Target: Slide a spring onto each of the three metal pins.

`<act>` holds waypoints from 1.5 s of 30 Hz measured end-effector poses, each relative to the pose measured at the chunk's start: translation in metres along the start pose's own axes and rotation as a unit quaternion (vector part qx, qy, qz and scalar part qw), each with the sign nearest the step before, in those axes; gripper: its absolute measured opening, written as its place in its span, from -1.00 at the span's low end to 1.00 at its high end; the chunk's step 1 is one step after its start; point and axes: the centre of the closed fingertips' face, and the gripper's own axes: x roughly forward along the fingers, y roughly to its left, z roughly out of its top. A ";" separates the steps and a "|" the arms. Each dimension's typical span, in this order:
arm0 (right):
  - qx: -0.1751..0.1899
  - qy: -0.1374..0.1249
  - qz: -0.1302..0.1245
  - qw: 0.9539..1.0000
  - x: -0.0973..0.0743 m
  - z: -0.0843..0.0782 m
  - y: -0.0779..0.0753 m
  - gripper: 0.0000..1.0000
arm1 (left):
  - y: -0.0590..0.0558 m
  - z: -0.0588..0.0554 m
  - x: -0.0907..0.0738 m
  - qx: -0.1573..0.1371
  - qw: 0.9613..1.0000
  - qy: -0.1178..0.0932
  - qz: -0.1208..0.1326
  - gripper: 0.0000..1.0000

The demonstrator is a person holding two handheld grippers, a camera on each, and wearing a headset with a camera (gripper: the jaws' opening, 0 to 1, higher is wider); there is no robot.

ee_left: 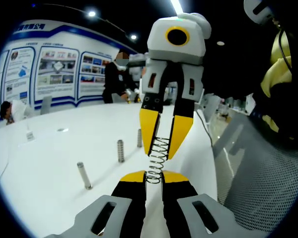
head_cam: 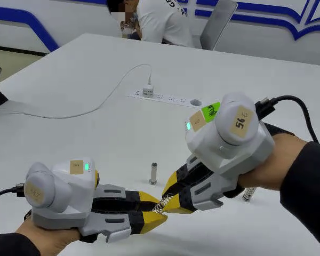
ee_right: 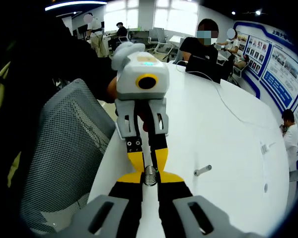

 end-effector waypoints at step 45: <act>-0.003 0.034 -0.016 0.999 -0.005 -0.006 -0.027 -0.76 | 0.028 -0.018 -0.015 -0.024 0.997 0.019 0.073 0.04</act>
